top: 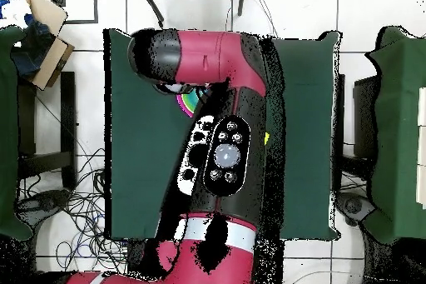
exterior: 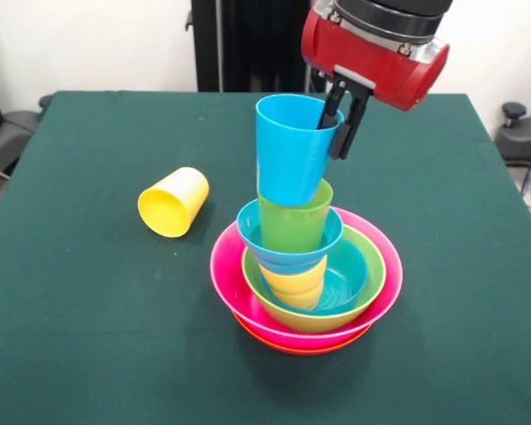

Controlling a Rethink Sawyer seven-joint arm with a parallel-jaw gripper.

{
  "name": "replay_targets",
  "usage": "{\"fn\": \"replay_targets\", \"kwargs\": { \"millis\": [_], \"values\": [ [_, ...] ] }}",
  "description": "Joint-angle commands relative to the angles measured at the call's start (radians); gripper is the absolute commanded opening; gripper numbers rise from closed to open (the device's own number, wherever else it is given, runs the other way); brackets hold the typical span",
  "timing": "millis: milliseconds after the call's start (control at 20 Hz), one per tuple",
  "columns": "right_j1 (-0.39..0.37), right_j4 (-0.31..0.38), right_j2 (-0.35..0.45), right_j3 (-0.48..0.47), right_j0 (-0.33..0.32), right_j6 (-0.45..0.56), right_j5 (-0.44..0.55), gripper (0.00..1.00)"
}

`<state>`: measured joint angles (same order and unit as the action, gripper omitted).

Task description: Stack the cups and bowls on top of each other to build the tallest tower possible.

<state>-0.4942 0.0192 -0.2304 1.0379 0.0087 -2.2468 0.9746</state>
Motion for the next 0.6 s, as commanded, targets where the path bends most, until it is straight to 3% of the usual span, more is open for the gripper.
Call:
{"fn": "replay_targets", "kwargs": {
  "millis": [50, 600],
  "values": [
    [0.062, 0.005, 0.041, 0.132, 0.021, -0.170, -0.101, 0.00],
    [0.062, -0.035, 0.066, 0.152, 0.011, -0.156, -0.150, 0.00]
  ]
}}
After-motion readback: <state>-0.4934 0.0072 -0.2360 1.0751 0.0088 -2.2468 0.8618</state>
